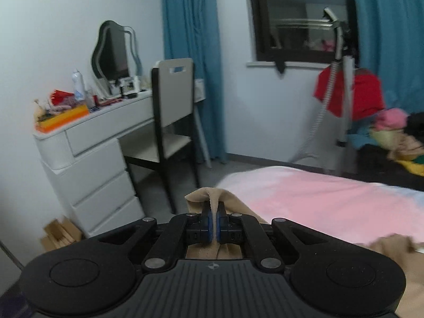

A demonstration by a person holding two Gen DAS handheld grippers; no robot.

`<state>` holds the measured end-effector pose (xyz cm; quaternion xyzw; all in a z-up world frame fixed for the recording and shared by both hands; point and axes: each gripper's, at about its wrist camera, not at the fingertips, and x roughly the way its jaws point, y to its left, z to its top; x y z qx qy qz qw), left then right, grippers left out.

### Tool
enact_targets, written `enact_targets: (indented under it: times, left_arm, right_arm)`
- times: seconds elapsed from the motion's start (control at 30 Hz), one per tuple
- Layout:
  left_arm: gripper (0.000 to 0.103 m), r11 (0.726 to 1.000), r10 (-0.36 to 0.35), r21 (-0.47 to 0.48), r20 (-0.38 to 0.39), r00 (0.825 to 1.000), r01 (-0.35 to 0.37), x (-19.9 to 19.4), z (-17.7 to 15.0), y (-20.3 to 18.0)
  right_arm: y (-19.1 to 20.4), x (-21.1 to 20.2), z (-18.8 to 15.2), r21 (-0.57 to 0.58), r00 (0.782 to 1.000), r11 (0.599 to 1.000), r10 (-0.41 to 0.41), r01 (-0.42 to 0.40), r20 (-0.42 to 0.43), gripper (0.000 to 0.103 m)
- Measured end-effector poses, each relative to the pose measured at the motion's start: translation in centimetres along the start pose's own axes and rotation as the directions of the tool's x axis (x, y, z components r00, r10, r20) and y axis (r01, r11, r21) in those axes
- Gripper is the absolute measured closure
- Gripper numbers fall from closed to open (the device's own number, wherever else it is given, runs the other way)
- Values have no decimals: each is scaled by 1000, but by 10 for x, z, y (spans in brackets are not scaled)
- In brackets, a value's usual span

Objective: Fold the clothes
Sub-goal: 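Grasp the T-shirt hem with the left gripper and pull it straight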

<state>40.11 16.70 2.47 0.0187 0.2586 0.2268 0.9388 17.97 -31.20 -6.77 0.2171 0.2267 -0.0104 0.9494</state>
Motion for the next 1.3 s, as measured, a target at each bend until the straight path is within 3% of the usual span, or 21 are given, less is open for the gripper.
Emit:
enact_targets:
  times: [0.07, 0.1, 0.2, 0.3, 0.37, 0.47, 0.57, 0.63, 0.77, 0.83, 0.97, 1.07, 1.2, 1.3]
  left_arm:
    - [98, 1000, 16, 16, -59, 998, -15, 17, -6, -8]
    - [90, 1000, 8, 25, -83, 997, -6, 22, -13, -9]
    - [78, 998, -65, -23, -151, 986, 62, 19, -35, 0]
    - [60, 977, -203, -118, -225, 953, 180, -9, -58, 22]
    - [55, 958, -278, -141, -253, 927, 249, -39, -71, 41]
    - [48, 915, -404, -166, -324, 856, 369, -99, -99, 73]
    - [45, 869, -488, -167, -441, 753, 465, -162, -141, 100]
    - [45, 847, -504, -139, -521, 689, 514, -197, -174, 112]
    - [45, 792, -526, -102, -614, 588, 603, -245, -220, 110]
    - [45, 777, -545, -132, -632, 552, 616, -256, -235, 111]
    - [46, 794, -478, -33, -650, 591, 607, -261, -246, 106]
    - [49, 781, -450, 7, -686, 572, 624, -261, -249, 101]
    - [91, 776, -429, 36, -701, 570, 629, -276, -244, 106]
    - [97, 772, -444, 22, -698, 562, 636, -287, -232, 123]
  right_arm:
    - [0, 1, 0, -10, 1000, 1000, -7, 8, 6, 19]
    - [0, 2, 0, -14, 1000, 1000, -12, 12, 10, 19]
    - [0, 6, -1, -17, 1000, 1000, -17, 18, 12, 19]
    - [1, 12, -3, -11, 1000, 1000, -5, 5, -6, 19]
    - [4, 11, -4, -20, 1000, 1000, 5, -6, -9, 19]
    - [6, 3, -2, -27, 1000, 999, 22, -21, 6, 19]
    - [9, -10, -1, -27, 999, 999, 33, -33, 21, 19]
    - [11, -20, 1, -27, 999, 999, 41, -40, 31, 19]
    - [12, -44, 2, -34, 998, 999, 26, -25, 48, 19]
    - [11, -58, 1, -25, 999, 1000, 18, -17, 52, 19]
    - [4, -82, 0, 10, 998, 1000, 18, -19, 53, 19]
    - [0, -91, 0, 25, 998, 1000, 14, -15, 57, 19]
    - [-4, -95, 1, 30, 998, 1000, -3, 1, 59, 19]
    - [-8, -98, 2, 35, 998, 999, -16, 14, 61, 19]
